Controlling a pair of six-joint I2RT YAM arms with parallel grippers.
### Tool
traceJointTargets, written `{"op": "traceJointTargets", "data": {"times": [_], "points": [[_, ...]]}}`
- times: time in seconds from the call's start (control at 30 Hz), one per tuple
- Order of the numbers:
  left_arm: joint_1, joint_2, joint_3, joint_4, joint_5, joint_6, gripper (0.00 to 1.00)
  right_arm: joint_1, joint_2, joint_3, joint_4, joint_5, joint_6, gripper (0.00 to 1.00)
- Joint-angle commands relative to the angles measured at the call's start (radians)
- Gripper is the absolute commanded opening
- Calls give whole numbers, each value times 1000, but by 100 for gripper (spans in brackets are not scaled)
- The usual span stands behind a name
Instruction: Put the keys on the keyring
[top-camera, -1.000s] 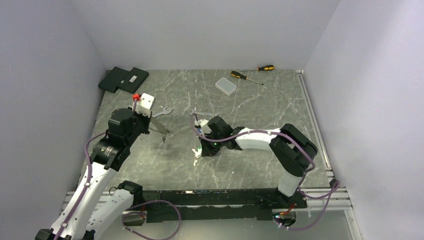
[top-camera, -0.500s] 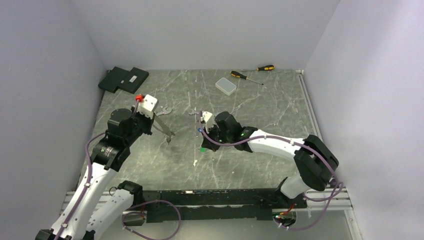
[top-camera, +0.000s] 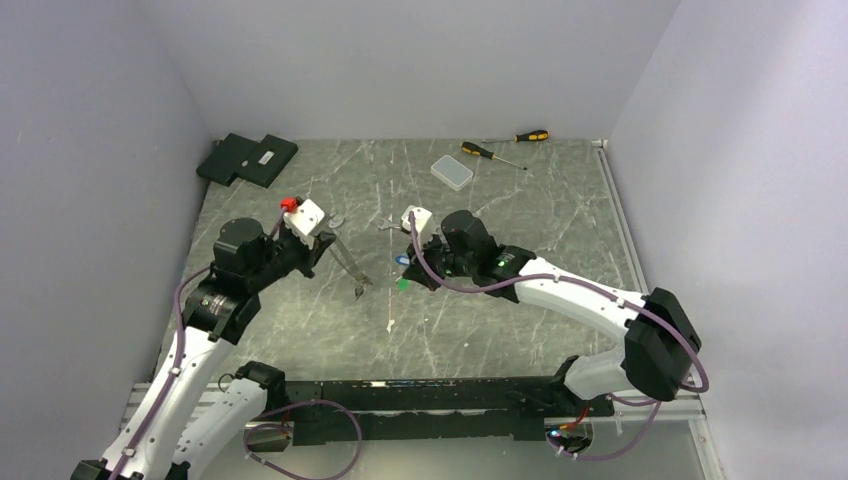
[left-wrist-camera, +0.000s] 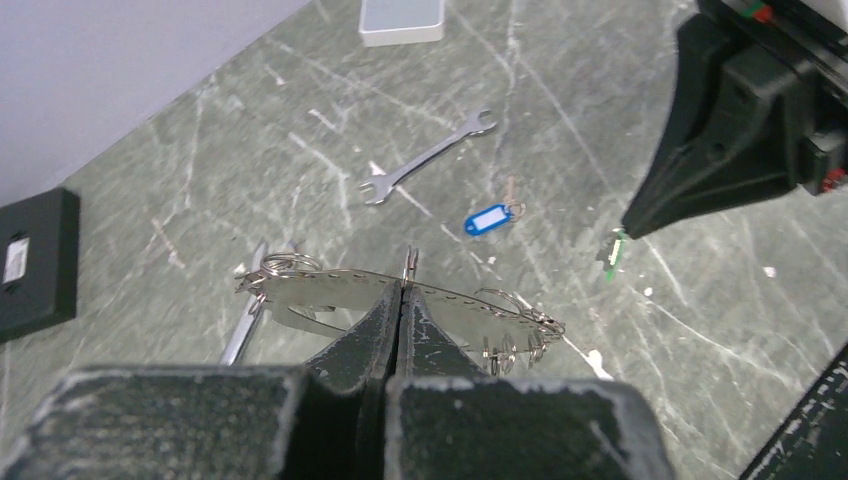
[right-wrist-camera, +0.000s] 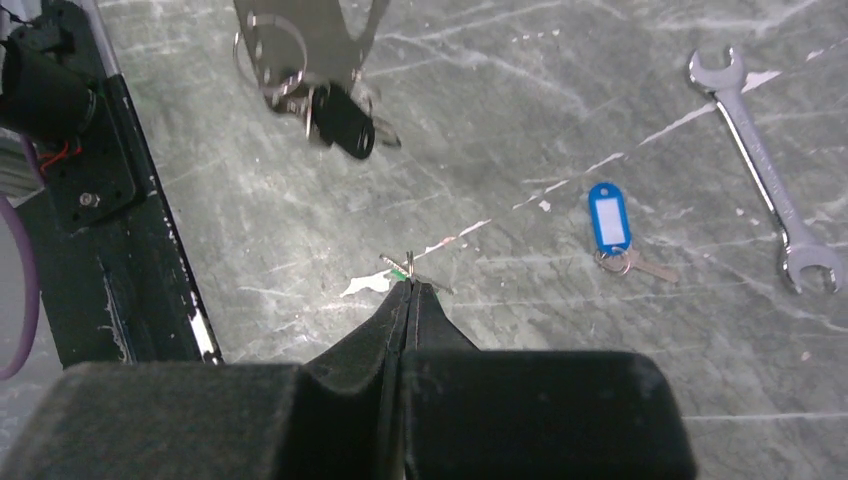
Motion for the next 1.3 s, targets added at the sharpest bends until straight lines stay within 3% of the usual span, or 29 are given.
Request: {"op": "traceJointTargets", "data": {"times": [0.0,0.3,0.5,1.27], "points": [[4,2,3,85,163,19,0,0,-44,66,-1,-14,-20,0],[4,72,12,110,396,2,0,0,-89,103,-16,-30,-37,0],[4,134,28,100,461,-12,0,0,-103,136,-37,-8,-63,0],[2,246,41,89,411,-57,0,1,17,265,-34,-124,-13,0]]}}
